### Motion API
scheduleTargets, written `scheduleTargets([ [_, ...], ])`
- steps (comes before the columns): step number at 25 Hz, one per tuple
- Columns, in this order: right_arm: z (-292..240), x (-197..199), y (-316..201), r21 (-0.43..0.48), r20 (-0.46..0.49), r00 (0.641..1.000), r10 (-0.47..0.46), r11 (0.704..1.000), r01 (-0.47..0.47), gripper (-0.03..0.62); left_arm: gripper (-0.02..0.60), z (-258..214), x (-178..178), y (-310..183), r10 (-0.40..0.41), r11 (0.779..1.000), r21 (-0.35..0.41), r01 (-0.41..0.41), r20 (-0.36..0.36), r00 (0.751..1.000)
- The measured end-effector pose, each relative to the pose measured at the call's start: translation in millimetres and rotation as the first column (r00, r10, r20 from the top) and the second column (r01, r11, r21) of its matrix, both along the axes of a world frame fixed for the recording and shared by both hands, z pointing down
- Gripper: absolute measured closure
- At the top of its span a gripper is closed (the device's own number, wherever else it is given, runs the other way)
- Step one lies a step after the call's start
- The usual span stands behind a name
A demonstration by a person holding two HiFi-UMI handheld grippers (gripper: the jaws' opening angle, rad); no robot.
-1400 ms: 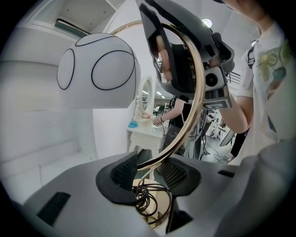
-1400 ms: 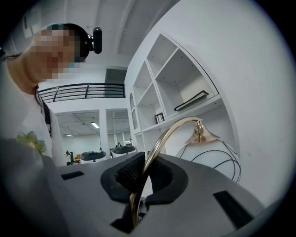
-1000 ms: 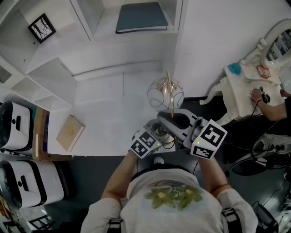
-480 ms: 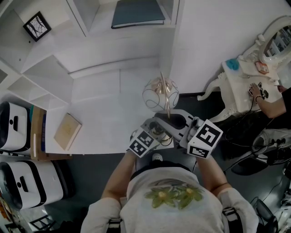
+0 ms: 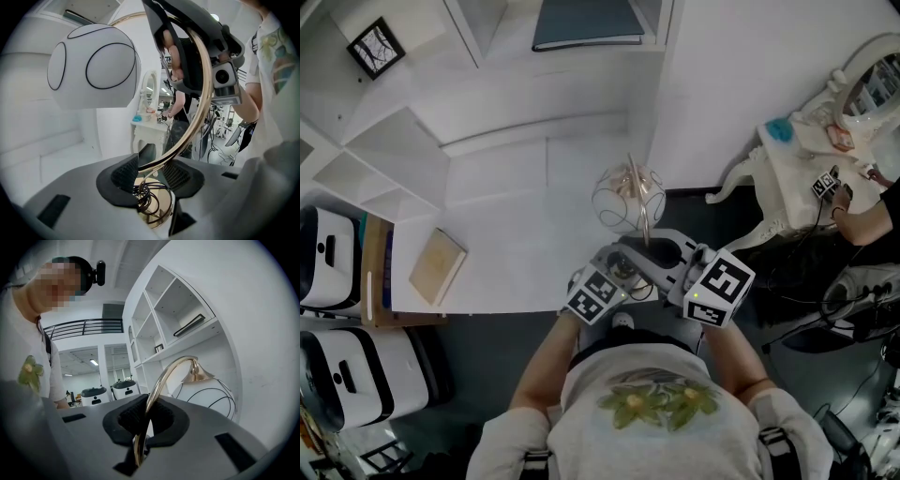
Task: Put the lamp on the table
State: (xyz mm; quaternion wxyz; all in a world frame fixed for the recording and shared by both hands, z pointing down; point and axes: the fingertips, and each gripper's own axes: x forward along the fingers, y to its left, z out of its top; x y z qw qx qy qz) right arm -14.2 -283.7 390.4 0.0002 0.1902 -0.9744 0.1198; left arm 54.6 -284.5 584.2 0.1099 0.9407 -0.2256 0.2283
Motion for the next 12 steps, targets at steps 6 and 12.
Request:
scheduleTargets([
  [6,6.4,-1.2,7.5,-0.002,0.001,1.000,-0.009,1.000,0.009,0.563,0.408,6.5,-2.4,3.5,0.001,1.000,0.008,-0.001,0.008,1.000],
  [12,7.3,-2.1,10.5,-0.015,0.019,1.000,-0.022,1.000,0.022,0.563,0.407,7.5,-2.9,4.9,0.015,1.000,0.010,-0.015,0.002,1.000],
])
